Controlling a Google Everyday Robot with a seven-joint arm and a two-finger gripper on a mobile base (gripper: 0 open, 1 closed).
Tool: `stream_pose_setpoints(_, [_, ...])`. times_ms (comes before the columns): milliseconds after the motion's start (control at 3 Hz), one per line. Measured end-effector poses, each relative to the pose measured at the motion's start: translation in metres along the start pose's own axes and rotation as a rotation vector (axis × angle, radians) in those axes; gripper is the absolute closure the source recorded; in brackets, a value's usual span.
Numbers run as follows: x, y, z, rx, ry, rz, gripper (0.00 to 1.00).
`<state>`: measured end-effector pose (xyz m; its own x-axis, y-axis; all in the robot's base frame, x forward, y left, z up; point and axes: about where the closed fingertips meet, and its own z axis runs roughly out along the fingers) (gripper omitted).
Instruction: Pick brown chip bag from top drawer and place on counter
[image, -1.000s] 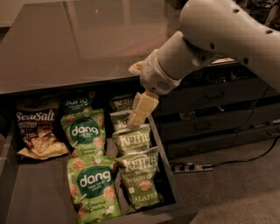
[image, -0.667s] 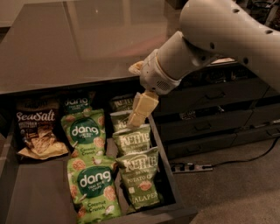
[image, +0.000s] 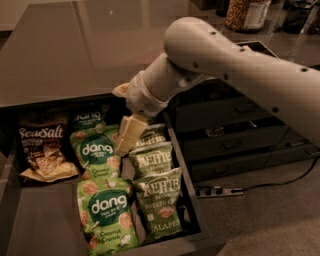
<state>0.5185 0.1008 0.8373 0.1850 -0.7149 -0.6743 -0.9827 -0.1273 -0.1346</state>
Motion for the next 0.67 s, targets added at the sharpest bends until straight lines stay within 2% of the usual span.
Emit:
stream_pose_setpoints(333, [-0.0281, -0.0034, 0.0371, -0.041, -0.077, -0.090, 0.00])
stream_pose_setpoints(667, [-0.0336, -0.0040, 0.0468, -0.046, -0.073, -0.102, 0.00])
